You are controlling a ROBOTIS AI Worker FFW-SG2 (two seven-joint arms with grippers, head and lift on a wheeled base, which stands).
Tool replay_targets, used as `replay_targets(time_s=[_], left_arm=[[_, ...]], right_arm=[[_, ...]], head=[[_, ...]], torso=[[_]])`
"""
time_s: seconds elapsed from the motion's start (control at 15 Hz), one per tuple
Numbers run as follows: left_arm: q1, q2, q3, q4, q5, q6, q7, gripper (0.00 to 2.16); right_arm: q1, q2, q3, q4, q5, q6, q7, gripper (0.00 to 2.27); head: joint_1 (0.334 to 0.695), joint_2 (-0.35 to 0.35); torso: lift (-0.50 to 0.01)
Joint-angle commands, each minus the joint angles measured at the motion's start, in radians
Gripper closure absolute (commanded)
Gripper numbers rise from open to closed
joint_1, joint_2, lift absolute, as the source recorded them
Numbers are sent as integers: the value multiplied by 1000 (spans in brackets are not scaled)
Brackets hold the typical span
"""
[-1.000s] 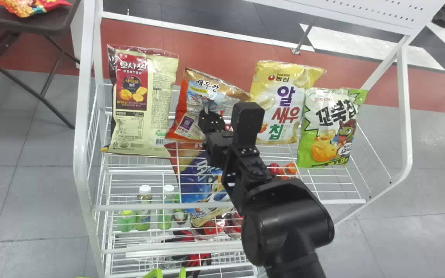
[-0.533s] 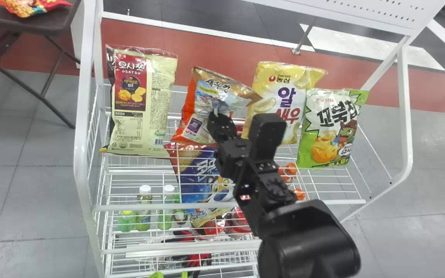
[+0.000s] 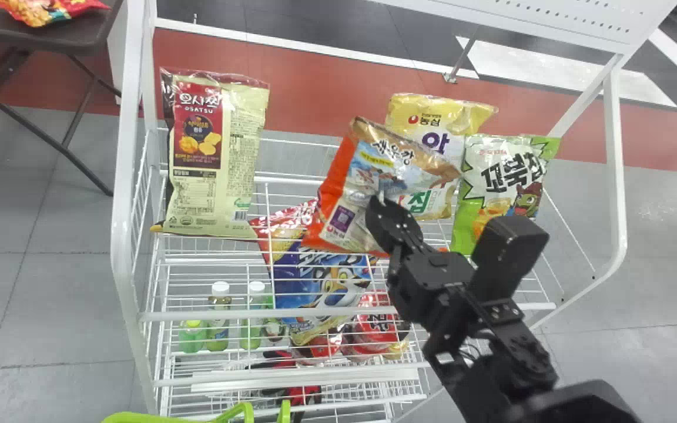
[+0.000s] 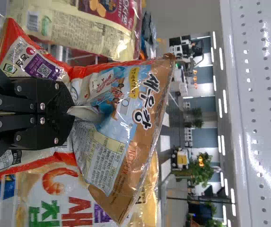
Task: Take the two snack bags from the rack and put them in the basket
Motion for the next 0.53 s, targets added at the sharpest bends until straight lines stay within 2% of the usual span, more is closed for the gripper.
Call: replay_targets(time_s=[0.0, 0.13, 0.2, 0.27, 0.47], left_arm=[[-5, -3, 3, -14, 2, 3, 2, 1636], [-8, -5, 18, -19, 9, 3, 3, 1636], [-11, -5, 29, -26, 20, 6, 5, 1636], [-13, -6, 32, -26, 28, 6, 8, 1636], [-13, -16, 28, -19, 34, 0, 15, 1636]], right_arm=[[58, -21, -23, -106, -22, 165, 4, 2250], [109, -44, -63, -204, -40, 324, 25, 2250], [132, -49, -115, -259, -80, 438, 61, 2250], [150, -47, -162, -310, -111, 579, 107, 2250], [161, -46, -235, -372, -171, 861, 177, 2250]], head=[[695, -350], [695, -350], [695, -350], [695, -350], [695, -350]], torso=[[-11], [-11], [-11], [-11], [-11]])
